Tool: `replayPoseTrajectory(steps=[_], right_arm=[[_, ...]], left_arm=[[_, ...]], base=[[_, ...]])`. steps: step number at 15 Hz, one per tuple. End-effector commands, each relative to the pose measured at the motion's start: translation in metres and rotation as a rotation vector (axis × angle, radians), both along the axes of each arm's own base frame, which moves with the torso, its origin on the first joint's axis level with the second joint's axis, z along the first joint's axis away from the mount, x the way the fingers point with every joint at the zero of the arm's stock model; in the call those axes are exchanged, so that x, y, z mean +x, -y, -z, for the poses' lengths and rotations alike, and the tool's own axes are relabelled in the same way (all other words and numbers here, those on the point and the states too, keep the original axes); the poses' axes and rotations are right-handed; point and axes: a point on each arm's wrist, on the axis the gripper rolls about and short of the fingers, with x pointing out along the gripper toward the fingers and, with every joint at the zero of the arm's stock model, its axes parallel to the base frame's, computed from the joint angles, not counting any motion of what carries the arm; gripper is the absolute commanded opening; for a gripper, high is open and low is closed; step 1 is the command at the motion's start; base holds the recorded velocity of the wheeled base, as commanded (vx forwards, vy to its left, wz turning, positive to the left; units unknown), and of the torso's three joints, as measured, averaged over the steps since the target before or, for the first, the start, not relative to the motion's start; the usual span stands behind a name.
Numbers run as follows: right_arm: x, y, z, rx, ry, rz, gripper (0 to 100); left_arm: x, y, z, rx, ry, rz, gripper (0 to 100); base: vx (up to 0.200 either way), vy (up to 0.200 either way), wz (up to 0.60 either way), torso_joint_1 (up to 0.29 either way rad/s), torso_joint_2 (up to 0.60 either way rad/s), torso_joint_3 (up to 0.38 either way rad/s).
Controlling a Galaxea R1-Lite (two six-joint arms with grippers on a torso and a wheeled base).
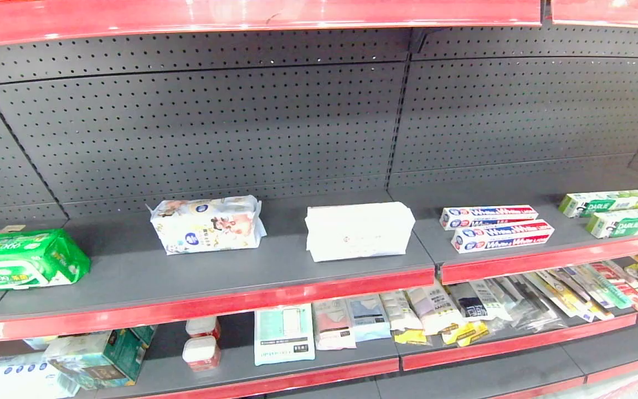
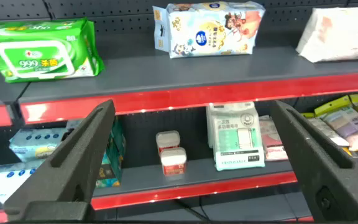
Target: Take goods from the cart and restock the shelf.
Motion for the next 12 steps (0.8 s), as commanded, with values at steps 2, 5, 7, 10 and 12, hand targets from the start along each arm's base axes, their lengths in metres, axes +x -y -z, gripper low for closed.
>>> replayPoseTrajectory(steps=[2, 5, 7, 10, 12], right_arm=[[0.0001, 0.0, 0.0001, 0.0, -0.002, 0.0, 100], [0.0001, -0.0001, 0.0, 0.003, 0.0, -0.004, 100], [0.0001, -0.0001, 0.0, 0.005, 0.0, -0.004, 100], [0.0001, -0.0001, 0.0, 0.005, 0.0, -0.004, 100], [0.0001, -0.0001, 0.0, 0.005, 0.0, -0.004, 100]], left_arm=[[0.0001, 0.0, -0.0002, -0.001, 0.0, 0.0, 100], [0.0001, 0.0, 0.0, -0.001, -0.001, 0.0, 100], [0.0001, 0.0, 0.0, -0.001, -0.001, 0.0, 100], [0.0001, 0.0, 0.0, -0.001, -0.001, 0.0, 100], [0.0001, 0.0, 0.0, -0.001, -0.001, 0.0, 100]], base=[[0.0, 0.0, 0.0, 0.0, 0.0, 0.0], [0.0, 0.0, -0.2, 0.002, 0.0, 0.001], [0.0, 0.0, -0.6, -0.002, 0.0, 0.009], [0.0, 0.0, -0.6, 0.009, 0.01, 0.002], [0.0, 0.0, -0.6, 0.005, 0.0, 0.005]])
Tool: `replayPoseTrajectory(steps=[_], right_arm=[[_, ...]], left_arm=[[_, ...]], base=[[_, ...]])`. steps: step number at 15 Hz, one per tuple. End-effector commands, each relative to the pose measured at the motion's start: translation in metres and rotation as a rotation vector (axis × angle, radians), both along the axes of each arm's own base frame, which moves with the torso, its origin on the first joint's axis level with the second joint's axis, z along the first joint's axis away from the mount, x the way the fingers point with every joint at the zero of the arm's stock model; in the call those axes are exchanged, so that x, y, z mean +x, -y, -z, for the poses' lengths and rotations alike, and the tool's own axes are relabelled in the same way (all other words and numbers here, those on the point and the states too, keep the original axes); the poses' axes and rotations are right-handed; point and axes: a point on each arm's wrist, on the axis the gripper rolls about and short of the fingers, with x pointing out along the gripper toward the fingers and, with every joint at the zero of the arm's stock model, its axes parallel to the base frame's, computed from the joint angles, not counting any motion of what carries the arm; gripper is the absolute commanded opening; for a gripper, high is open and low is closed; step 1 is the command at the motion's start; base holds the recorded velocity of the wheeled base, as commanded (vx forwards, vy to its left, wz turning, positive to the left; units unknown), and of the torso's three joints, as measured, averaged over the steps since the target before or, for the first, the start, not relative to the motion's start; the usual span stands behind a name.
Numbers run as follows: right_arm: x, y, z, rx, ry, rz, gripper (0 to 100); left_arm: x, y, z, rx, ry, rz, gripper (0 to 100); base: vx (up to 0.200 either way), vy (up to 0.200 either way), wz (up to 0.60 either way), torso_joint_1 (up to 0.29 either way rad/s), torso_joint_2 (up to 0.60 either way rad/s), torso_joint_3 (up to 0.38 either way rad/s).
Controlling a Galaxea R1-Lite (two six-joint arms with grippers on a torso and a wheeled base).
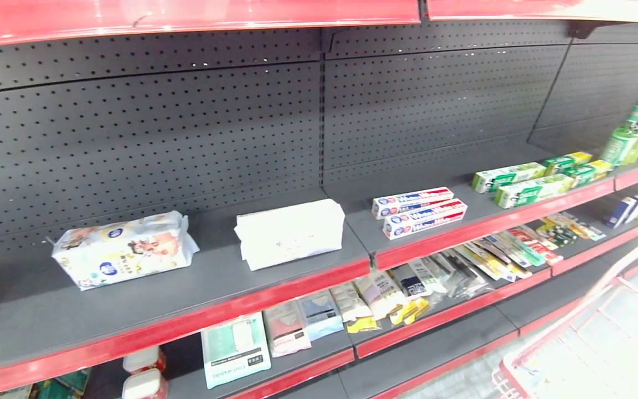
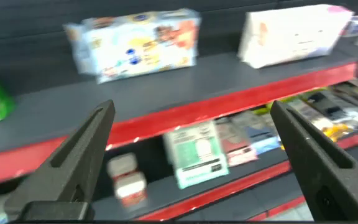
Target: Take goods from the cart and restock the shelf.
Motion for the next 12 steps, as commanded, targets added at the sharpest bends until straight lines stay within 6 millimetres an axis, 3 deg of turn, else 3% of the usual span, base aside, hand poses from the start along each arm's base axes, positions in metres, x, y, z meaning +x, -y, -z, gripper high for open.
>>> replayPoseTrajectory(steps=[1, 12], right_arm=[[0.0001, 0.0, 0.0, -0.001, -0.001, 0.0, 100], [0.0001, 0.0, 0.0, -0.002, -0.001, -0.002, 100]], left_arm=[[0.0001, 0.0, 0.0, 0.0, -0.001, -0.001, 100], [0.0001, 0.0, 0.0, -0.002, -0.001, -0.001, 100]], base=[[0.0, 0.0, -0.6, 0.002, 0.0, -0.002], [0.0, 0.0, -0.6, 0.003, 0.0, 0.002]])
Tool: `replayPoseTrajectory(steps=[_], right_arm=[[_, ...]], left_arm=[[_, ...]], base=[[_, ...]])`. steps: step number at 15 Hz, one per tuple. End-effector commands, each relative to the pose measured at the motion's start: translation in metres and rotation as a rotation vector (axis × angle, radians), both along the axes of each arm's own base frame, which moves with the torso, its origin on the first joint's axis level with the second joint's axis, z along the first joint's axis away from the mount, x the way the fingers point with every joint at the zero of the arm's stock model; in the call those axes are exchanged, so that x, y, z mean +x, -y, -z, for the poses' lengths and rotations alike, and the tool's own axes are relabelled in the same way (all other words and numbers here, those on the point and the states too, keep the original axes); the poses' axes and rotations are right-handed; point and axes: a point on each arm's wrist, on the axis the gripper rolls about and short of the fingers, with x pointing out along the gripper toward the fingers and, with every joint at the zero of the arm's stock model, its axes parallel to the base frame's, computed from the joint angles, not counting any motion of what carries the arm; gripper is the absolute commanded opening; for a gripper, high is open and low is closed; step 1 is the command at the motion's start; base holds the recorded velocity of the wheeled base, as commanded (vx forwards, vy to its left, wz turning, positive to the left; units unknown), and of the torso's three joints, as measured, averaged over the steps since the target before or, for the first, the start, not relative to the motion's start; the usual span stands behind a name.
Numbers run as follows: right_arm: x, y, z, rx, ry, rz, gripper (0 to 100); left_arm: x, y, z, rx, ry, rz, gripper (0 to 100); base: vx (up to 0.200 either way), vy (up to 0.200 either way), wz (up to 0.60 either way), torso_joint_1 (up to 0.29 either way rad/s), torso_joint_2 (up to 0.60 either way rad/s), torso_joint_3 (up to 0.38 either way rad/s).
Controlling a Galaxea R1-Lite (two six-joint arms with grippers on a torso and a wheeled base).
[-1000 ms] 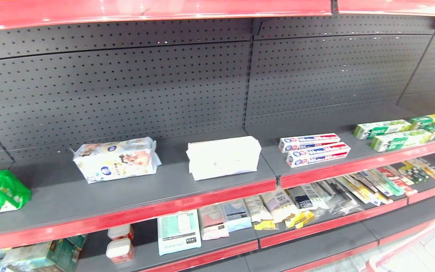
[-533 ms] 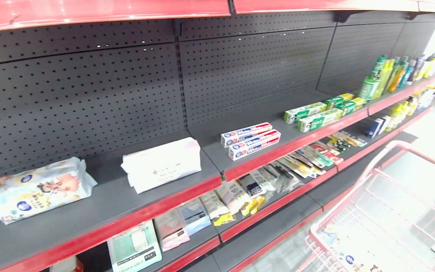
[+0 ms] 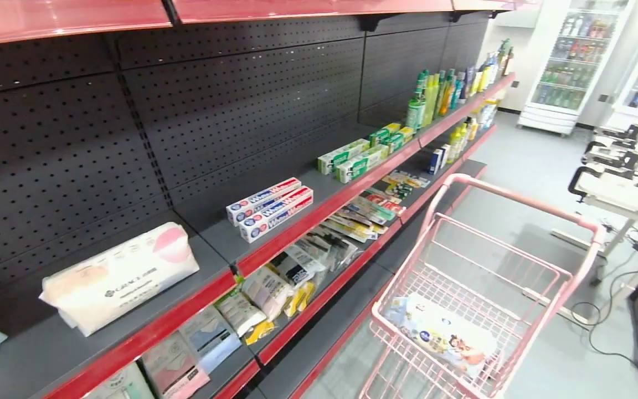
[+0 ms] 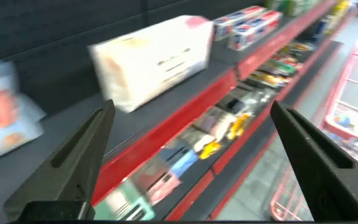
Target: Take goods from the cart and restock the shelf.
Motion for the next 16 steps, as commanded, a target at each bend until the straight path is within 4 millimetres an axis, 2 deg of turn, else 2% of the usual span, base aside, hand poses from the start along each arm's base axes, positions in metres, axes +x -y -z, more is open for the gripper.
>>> replayPoseTrajectory(steps=[1, 3, 10, 11, 13, 14, 15, 16], right_arm=[[0.0, 0.0, 0.0, 0.001, -0.001, 0.0, 100], [0.0, 0.0, 0.0, -0.001, -0.001, 0.0, 100], [0.003, 0.0, -0.003, -0.007, -0.032, -0.032, 100], [0.008, -0.001, -0.053, 0.021, -0.026, -0.083, 100], [0.063, 0.001, -0.174, 0.184, -0.033, 0.042, 100], [0.09, 0.001, -0.186, 0.181, -0.112, 0.056, 100], [0.112, 0.001, -0.176, 0.18, -0.234, 0.056, 100], [0.148, 0.001, -0.145, 0.187, -0.431, 0.032, 100]], left_arm=[[0.0, 0.0, 0.0, 0.0, -0.001, 0.0, 100], [0.0, 0.0, 0.0, 0.0, -0.001, 0.0, 100], [0.0, 0.0, 0.0, 0.002, -0.001, 0.0, 100], [0.0, 0.0, 0.0, 0.002, -0.001, 0.0, 100], [0.0, 0.0, 0.0, 0.002, -0.001, 0.0, 100], [0.0, 0.0, 0.0, 0.002, -0.001, 0.0, 100], [0.0, 0.0, 0.0, 0.0, -0.001, 0.0, 100], [0.0, 0.0, 0.0, 0.0, -0.001, 0.0, 100]], base=[[0.0, 0.0, -0.6, 0.002, 0.0, -0.002], [0.0, 0.0, -0.6, 0.007, 0.0, 0.0], [0.0, 0.0, 0.0, 0.0, 0.0, 0.0], [0.0, 0.0, 0.0, 0.0, 0.0, 0.0], [0.0, 0.0, 0.0, 0.0, 0.0, 0.0], [0.0, 0.0, 0.0, 0.0, 0.0, 0.0], [0.0, 0.0, 0.0, 0.0, 0.0, 0.0], [0.0, 0.0, 0.0, 0.0, 0.0, 0.0]])
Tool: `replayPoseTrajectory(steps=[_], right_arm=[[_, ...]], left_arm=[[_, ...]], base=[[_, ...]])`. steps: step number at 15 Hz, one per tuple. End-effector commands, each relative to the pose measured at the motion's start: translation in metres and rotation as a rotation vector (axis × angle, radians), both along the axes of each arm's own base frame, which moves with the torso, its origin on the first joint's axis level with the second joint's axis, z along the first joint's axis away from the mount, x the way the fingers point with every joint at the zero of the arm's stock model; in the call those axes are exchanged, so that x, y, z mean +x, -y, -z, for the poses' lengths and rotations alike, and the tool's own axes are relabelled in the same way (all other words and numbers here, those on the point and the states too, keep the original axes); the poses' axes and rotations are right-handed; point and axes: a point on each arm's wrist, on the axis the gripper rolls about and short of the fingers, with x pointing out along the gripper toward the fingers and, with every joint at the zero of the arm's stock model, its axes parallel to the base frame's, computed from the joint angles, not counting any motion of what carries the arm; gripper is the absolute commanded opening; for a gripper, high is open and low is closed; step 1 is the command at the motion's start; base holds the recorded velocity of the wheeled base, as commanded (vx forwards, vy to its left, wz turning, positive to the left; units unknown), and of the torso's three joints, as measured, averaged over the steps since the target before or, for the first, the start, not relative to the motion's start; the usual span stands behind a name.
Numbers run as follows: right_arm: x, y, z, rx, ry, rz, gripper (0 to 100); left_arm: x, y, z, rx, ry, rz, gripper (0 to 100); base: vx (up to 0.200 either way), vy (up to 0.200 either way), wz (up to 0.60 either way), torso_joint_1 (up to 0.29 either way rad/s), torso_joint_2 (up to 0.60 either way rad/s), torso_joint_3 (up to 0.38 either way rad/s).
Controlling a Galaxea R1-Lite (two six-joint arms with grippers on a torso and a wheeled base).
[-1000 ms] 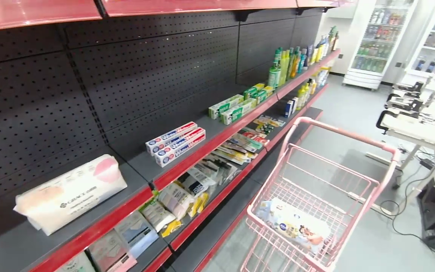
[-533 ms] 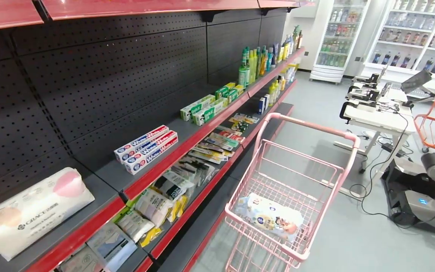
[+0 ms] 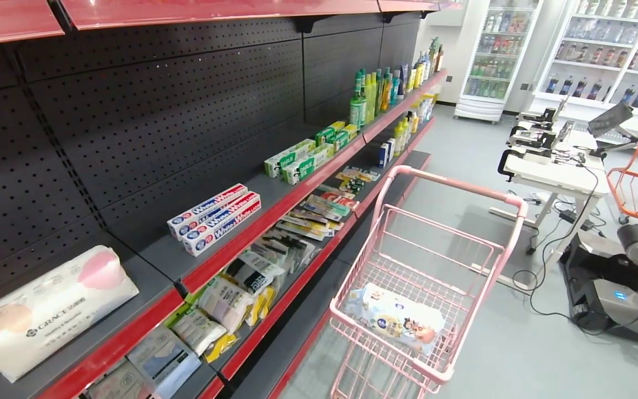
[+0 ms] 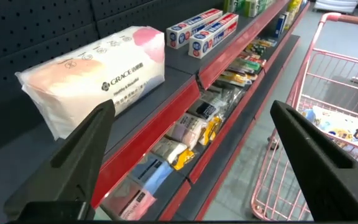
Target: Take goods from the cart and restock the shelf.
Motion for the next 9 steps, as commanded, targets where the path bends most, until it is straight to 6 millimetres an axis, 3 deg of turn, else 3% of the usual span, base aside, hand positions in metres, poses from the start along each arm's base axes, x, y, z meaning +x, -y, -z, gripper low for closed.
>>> replayPoseTrajectory(steps=[1, 4, 5, 7, 9], right_arm=[[0.165, 0.001, -0.007, 0.044, -0.458, -0.007, 100], [0.212, 0.015, 0.033, -0.263, -0.644, -0.178, 100], [0.231, 0.017, 0.053, -0.271, -0.694, -0.321, 100], [0.259, 0.017, 0.073, -0.275, -0.763, -0.356, 100], [0.27, 0.011, 0.096, -0.321, -0.826, -0.424, 100]], left_arm=[[0.0, 0.0, 0.0, 0.0, -0.001, 0.0, 100], [0.0, 0.0, 0.0, 0.0, -0.001, 0.0, 100], [0.0, 0.0, 0.0, 0.0, -0.001, 0.0, 100], [0.0, 0.0, 0.0, 0.0, -0.001, 0.0, 100], [0.0, 0.0, 0.0, 0.0, -0.001, 0.0, 100]], base=[[0.0, 0.0, 0.0, 0.0, 0.0, 0.0], [0.0, 0.0, 0.0, 0.0, 0.0, 0.0], [0.0, 0.0, 0.0, 0.0, 0.0, 0.0], [0.0, 0.0, 0.0, 0.0, 0.0, 0.0], [0.0, 0.0, 0.0, 0.0, 0.0, 0.0]])
